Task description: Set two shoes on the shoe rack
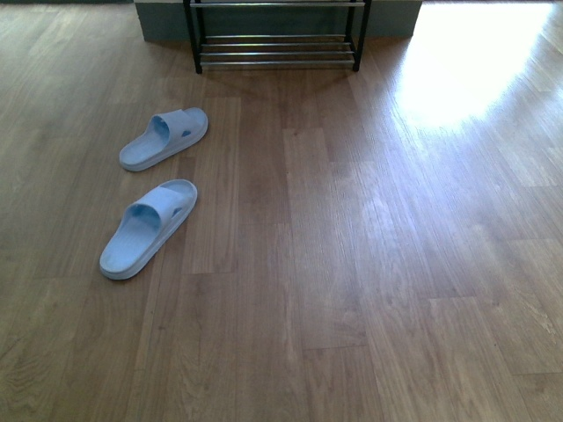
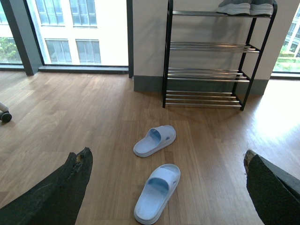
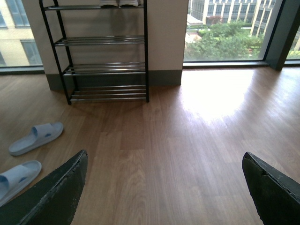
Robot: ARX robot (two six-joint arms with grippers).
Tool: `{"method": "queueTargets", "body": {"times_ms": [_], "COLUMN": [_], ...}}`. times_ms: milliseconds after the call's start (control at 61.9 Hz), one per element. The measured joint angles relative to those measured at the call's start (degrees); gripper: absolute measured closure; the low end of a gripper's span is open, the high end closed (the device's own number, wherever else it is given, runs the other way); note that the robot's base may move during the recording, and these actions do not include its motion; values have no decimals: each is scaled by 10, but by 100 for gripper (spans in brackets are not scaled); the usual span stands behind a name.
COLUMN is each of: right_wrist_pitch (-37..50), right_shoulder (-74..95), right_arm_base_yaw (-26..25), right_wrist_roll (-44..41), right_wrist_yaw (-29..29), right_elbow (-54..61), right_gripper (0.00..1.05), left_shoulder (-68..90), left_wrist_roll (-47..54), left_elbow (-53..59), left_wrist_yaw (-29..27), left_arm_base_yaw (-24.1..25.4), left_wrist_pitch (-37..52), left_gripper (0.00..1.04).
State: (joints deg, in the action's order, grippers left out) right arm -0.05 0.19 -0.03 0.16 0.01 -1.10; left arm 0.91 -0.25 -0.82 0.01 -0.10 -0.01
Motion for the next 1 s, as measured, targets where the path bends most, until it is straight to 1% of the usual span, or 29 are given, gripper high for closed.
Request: {"method": "queueTargets", "body": {"times_ms": [1001], "right_wrist_pitch": [0], "right_shoulder": [0], "right_arm_base_yaw": [0], "right_wrist_roll": [0], "right_wrist_yaw": [1], "right_elbow": [0], "right_gripper": [9], "left_shoulder": [0], "left_wrist_roll": [0], "left_elbow": [0], "left_wrist_yaw": [0], "left_arm_base_yaw": [0], "left_wrist_pitch": [0], "left_gripper": [9]}}
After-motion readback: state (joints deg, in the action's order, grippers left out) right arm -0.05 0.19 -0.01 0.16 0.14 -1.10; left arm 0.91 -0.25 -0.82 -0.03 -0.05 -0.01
